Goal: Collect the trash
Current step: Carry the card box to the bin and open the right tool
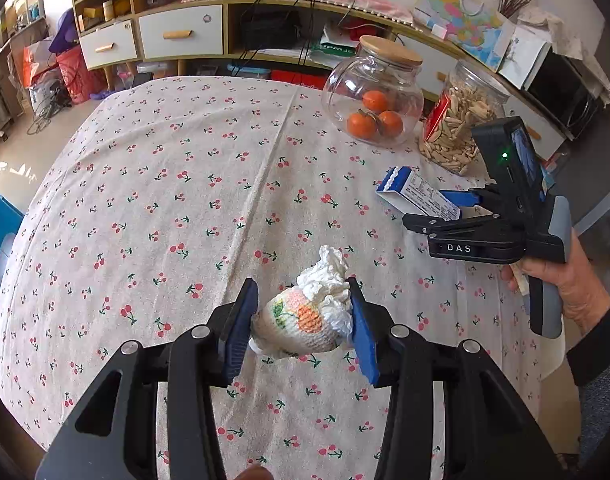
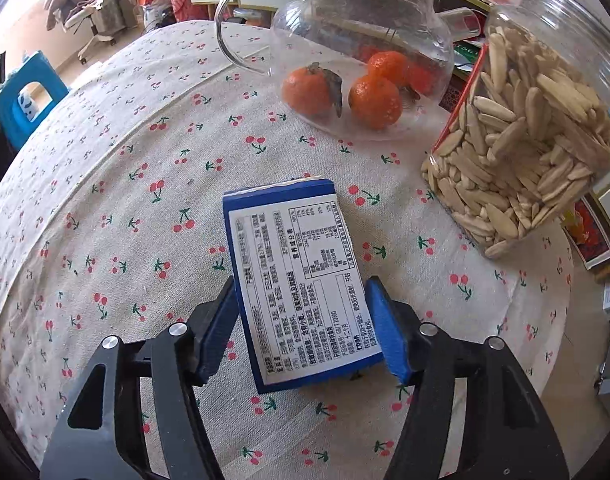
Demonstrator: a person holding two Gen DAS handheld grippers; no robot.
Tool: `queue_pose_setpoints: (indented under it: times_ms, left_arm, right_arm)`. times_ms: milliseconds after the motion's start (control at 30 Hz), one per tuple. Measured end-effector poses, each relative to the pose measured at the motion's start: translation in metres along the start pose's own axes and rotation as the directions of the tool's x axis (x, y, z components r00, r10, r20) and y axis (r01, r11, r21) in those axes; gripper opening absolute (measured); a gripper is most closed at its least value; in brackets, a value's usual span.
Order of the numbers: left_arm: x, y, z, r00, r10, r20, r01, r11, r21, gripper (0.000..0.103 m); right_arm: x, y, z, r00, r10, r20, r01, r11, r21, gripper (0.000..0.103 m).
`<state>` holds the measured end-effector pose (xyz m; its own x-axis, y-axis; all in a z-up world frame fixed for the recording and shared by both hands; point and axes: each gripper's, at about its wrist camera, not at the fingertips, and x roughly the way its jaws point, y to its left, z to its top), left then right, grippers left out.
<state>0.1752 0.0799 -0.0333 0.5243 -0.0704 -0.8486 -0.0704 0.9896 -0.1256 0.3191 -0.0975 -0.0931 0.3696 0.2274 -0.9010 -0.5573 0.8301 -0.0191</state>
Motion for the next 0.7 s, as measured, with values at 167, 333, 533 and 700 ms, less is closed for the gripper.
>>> queue_pose_setpoints:
  times_ms: [167,333,533,700]
  left_arm:
    - [-0.003,-0.001,-0.001,1.000,0.005,0.012,-0.005,1.000,-0.001,0.044]
    - [-0.008,-0.005,-0.004,1.000,0.003,0.029,-0.003,1.000,0.011,0.044]
    - [-0.013,-0.010,-0.008,0.999,0.001,0.042,-0.002,1.000,0.029,0.044]
    - [-0.016,-0.017,-0.012,0.998,0.002,0.056,-0.005,0.999,0.048,0.044]
  right_arm:
    - [-0.018,0.009,-0.028,0.998,-0.038,0.048,0.032,0.992,0.123,0.055]
    - [-0.038,0.025,-0.058,0.996,-0.058,0.062,0.046,0.981,0.188,0.055]
    - [-0.056,0.050,-0.086,0.994,-0.084,0.077,0.066,0.975,0.214,0.055]
    - [-0.078,0.051,-0.098,0.991,-0.090,0.097,0.064,0.967,0.248,0.055]
